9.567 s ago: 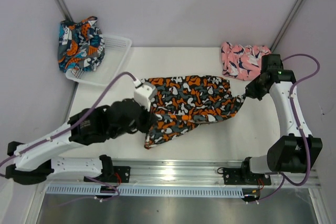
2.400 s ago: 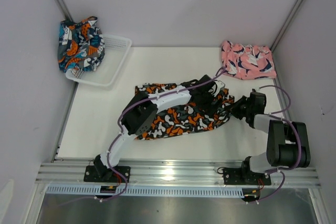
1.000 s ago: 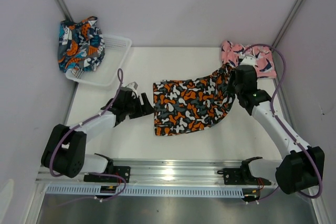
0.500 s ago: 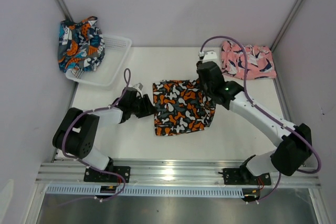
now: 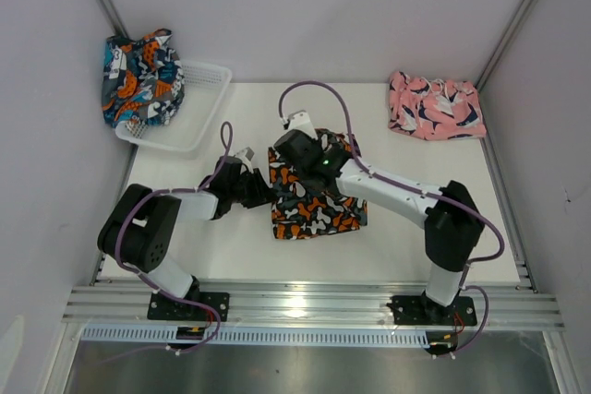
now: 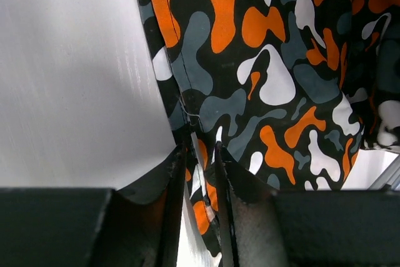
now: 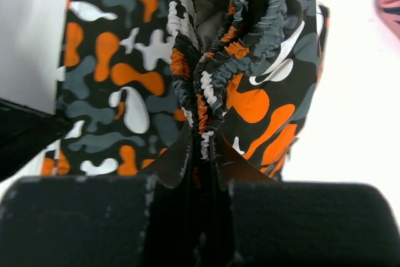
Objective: Fold and stack the shorts
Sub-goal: Fold the shorts
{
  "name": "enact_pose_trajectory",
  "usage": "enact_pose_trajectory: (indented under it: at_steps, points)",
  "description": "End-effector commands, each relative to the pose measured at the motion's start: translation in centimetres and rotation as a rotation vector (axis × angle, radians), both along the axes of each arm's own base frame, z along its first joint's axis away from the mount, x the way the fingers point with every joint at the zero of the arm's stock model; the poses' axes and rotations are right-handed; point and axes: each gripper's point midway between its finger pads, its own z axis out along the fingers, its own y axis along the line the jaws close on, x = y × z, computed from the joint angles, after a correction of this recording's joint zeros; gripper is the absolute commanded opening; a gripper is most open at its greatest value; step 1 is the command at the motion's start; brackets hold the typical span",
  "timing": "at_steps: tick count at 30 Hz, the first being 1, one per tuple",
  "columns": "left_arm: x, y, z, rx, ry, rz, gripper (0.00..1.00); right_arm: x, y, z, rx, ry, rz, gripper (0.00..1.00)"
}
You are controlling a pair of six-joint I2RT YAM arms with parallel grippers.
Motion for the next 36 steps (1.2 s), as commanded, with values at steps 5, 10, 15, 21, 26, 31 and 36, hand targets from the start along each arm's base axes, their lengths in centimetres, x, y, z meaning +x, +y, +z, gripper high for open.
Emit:
enact_pose_trajectory:
  at_steps: [5, 10, 15, 21, 26, 31, 36]
  points:
    - [-0.2, -0.6, 0.2, -0.027, -0.026, -0.021, 0.26, -0.5, 4.7, -1.8, -0.004, -0.007, -0.002, 0.00]
    - [-0.4, -0.6, 0.2, -0.035, -0.028, -0.021, 0.25, -0.9, 6.4, -4.4, -0.025, -0.010, -0.002, 0.00]
    - [-0.5, -0.7, 0.2, -0.043, -0.029, -0.026, 0.22, -0.5, 6.9, -5.5, -0.011, -0.026, -0.035, 0.00]
    - [-0.6, -0.7, 0.2, -0.049, -0.034, -0.026, 0.21, -0.2, 7.6, -6.3, -0.017, -0.026, -0.052, 0.05]
    - [-0.7, -0.8, 0.1, -0.050, -0.026, -0.030, 0.21, -3.0, 11.1, -6.6, 0.022, 0.033, 0.100, 0.75]
    - [-0.6, -0.8, 0.2, -0.051, -0.031, -0.027, 0.21, -5.9, 12.3, -2.6, 0.170, 0.064, 0.215, 0.92]
    - [-0.7, -0.7, 0.7, -0.058, -0.044, -0.025, 0.21, -5.8, 10.1, 1.7, 0.425, 0.109, 0.258, 0.79]
